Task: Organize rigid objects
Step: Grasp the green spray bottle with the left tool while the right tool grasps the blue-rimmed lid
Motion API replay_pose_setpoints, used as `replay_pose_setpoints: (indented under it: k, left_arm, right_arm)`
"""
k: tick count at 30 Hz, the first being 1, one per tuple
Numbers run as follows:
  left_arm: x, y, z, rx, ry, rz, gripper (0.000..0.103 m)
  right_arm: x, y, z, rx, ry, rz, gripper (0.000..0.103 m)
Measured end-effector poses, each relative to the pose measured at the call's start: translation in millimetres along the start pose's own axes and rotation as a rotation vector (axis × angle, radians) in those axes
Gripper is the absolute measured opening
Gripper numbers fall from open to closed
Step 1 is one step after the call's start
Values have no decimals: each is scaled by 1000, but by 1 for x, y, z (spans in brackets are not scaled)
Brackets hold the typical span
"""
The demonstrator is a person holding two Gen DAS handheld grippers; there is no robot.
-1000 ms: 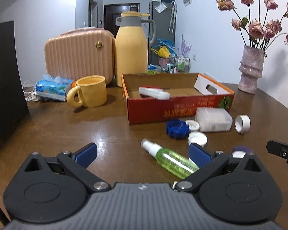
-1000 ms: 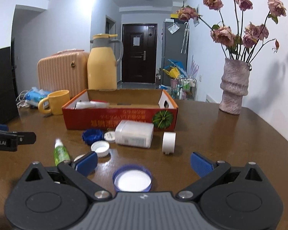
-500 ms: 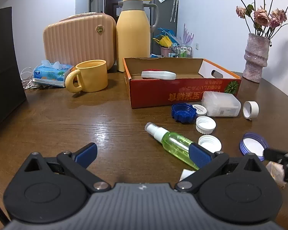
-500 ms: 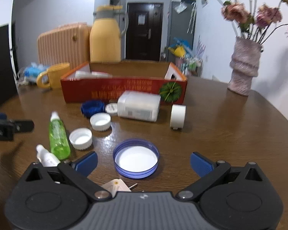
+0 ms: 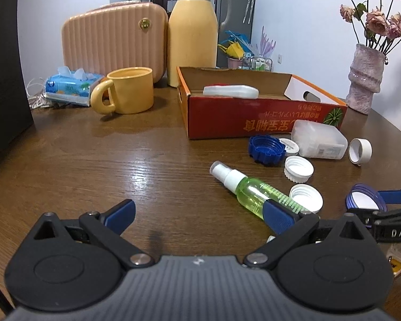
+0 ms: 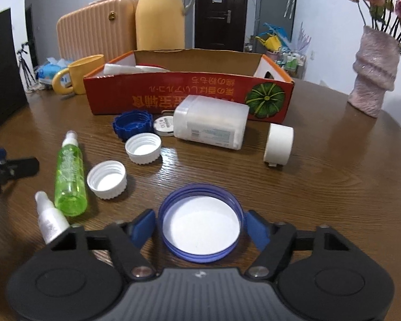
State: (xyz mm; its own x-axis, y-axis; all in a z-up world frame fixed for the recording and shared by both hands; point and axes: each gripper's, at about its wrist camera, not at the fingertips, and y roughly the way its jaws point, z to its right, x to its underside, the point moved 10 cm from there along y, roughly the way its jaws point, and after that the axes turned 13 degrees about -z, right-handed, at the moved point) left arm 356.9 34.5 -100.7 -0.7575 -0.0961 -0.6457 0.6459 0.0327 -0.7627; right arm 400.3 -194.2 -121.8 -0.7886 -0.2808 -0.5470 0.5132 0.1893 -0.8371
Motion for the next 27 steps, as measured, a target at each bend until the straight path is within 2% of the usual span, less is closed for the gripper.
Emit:
replay_pose_setpoints:
  k: [11, 16, 21, 27]
  left_arm:
    - [3, 6, -4, 5, -28, -30, 103]
    - [4, 8, -3, -16, -19, -33, 103]
    - [0, 4, 9, -18, 15, -14, 103]
    - [-7, 0, 33, -9, 106, 3, 103]
  right_arm:
    - [-3, -1, 6, -27, 24, 60, 65]
    - [-6, -15, 17, -36, 80, 136, 65]
    - [-6, -25, 29, -33, 137, 192, 65]
    - [-5, -31, 36, -36, 169, 217, 65]
